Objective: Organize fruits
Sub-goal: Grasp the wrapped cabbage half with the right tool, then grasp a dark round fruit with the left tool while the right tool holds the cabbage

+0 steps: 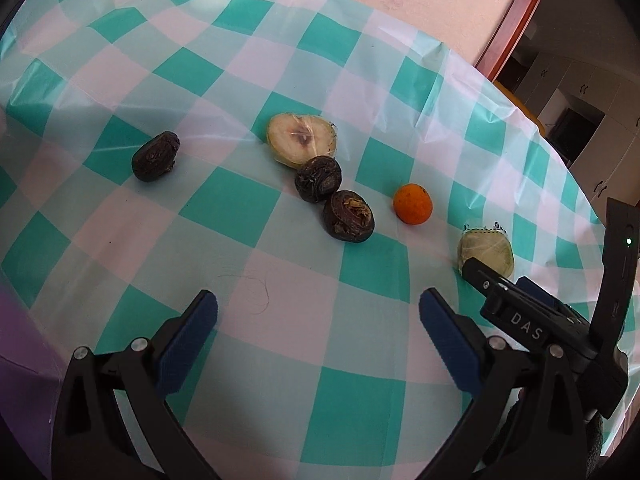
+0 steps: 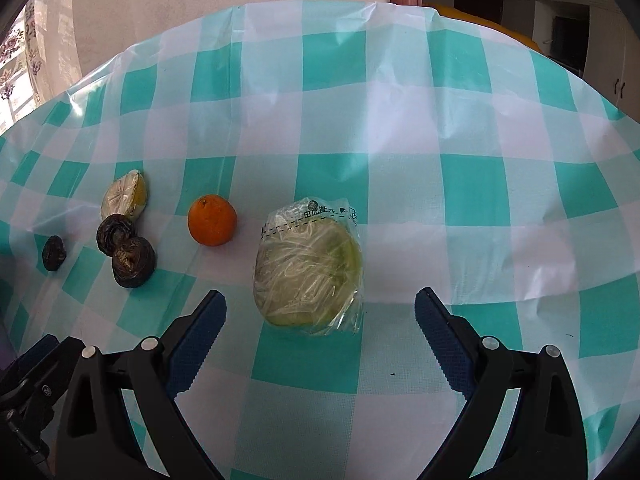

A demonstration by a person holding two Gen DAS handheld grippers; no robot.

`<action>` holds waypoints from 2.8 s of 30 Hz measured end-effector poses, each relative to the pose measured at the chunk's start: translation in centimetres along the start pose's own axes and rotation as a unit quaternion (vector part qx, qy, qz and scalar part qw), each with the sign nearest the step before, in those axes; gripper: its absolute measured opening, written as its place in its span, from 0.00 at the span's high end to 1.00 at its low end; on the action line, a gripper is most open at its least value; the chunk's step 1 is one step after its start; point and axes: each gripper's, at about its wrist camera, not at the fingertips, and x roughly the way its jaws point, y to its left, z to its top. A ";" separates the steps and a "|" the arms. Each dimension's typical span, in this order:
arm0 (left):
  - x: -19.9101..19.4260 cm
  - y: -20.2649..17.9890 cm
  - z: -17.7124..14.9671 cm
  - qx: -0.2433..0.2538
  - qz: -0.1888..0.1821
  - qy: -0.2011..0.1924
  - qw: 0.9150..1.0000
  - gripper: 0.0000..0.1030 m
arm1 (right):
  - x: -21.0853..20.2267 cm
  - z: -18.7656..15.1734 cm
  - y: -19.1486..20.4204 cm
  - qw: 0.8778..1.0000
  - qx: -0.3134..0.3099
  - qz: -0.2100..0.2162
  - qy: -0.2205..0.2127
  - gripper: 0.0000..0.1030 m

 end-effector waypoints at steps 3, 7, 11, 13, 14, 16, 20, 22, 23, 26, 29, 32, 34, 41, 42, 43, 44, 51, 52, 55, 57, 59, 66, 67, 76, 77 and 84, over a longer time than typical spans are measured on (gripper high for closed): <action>0.5 -0.5 0.6 0.010 0.010 -0.006 1.000 0.02 | 1.4 0.9 0.5 1.000 -0.003 -0.009 0.017 0.16; 1.6 -1.2 1.5 0.015 0.021 -0.001 1.000 0.02 | 2.9 1.4 1.1 0.999 -0.007 -0.020 0.043 0.32; 3.2 -1.9 2.4 0.025 0.030 0.017 0.999 0.02 | 2.8 1.5 0.7 0.999 0.002 -0.013 0.044 0.35; 3.8 -2.2 2.8 0.027 0.039 0.020 0.999 0.02 | 2.5 1.4 0.4 0.999 0.012 -0.009 0.038 0.44; 4.0 -2.3 3.0 0.028 0.043 0.022 0.998 0.02 | 2.4 1.4 0.1 0.999 0.020 -0.012 0.038 0.44; 4.6 -2.5 3.4 0.031 0.050 0.027 0.998 0.02 | 2.0 1.5 -0.8 0.998 0.045 0.006 0.031 0.45; 5.7 -2.9 4.3 0.033 0.065 0.029 0.997 0.02 | 1.4 1.1 -3.3 0.992 0.113 0.052 0.014 0.45; 6.3 -3.4 4.7 0.040 0.081 0.034 0.995 0.02 | 1.2 1.1 -3.4 0.992 0.116 0.054 0.013 0.45; 6.7 -3.7 4.9 0.044 0.088 0.036 0.995 0.03 | 1.1 1.1 -3.4 0.992 0.116 0.054 0.014 0.45; 7.3 -4.3 5.3 0.052 0.110 0.033 0.992 0.14 | 0.8 1.1 -3.6 0.991 0.121 0.058 0.013 0.44; 7.8 -5.4 5.3 0.079 0.141 0.033 0.986 0.36 | 0.2 0.5 -4.1 0.991 0.123 0.060 0.012 0.44; 8.0 -6.2 5.2 0.098 0.147 0.038 0.984 0.37 | 0.7 0.4 -4.5 0.990 0.125 0.062 0.011 0.44; 8.0 -6.2 5.3 0.099 0.148 0.038 0.983 0.38 | 1.1 0.4 -4.4 0.990 0.126 0.063 0.011 0.44; 7.9 -7.0 5.2 0.092 0.139 0.026 0.986 0.62 | 0.9 0.3 -4.8 0.989 0.133 0.069 0.009 0.44; 7.8 -6.8 5.3 0.087 0.132 0.025 0.987 0.62 | 0.9 0.2 -4.8 0.988 0.134 0.070 0.008 0.44; 7.7 -6.7 5.3 0.080 0.125 0.023 0.989 0.62 | 0.9 0.2 -4.8 0.989 0.134 0.069 0.008 0.44; 7.5 -6.5 5.4 0.073 0.118 0.021 0.990 0.62 | 0.8 0.2 -4.8 0.989 0.133 0.068 0.009 0.44; 6.4 -5.3 5.8 0.053 0.075 -0.002 0.996 0.62 | 0.7 0.3 -4.5 0.989 0.130 0.063 0.009 0.44; 5.9 -5.2 5.8 0.052 0.061 -0.009 0.997 0.62 | 0.9 0.2 -4.4 0.990 0.130 0.062 0.010 0.45; 5.3 -4.8 5.8 0.047 0.044 -0.015 0.998 0.62 | 1.0 0.3 -4.1 0.990 0.126 0.055 0.011 0.45; 5.0 -4.7 5.7 0.049 0.041 -0.015 0.998 0.62 | 1.0 0.3 -3.9 0.991 0.126 0.050 0.011 0.45; 4.8 -4.8 5.6 0.055 0.034 -0.013 0.998 0.62 | 1.1 0.3 -3.9 0.990 0.130 0.055 0.009 0.45; 3.6 -2.3 3.4 0.029 0.014 0.016 0.999 0.62 | 0.4 -0.3 -4.3 0.986 0.140 0.090 -0.009 0.44; 3.3 -2.0 3.2 0.024 0.011 0.019 0.999 0.62 | 0.2 -0.4 -4.1 0.986 0.137 0.090 -0.009 0.44; 0.7 -1.3 -0.1 0.030 0.007 0.020 0.999 0.62 | -2.9 -3.5 -1.7 0.988 0.120 0.101 -0.011 0.44; 0.2 -1.1 -0.6 0.032 0.005 0.020 0.999 0.62 | -3.3 -4.0 -1.4 0.988 0.117 0.105 -0.012 0.44; -2.5 -0.2 -3.2 0.032 -0.006 0.022 0.999 0.62 | -6.0 -7.3 0.3 0.988 0.104 0.114 -0.008 0.44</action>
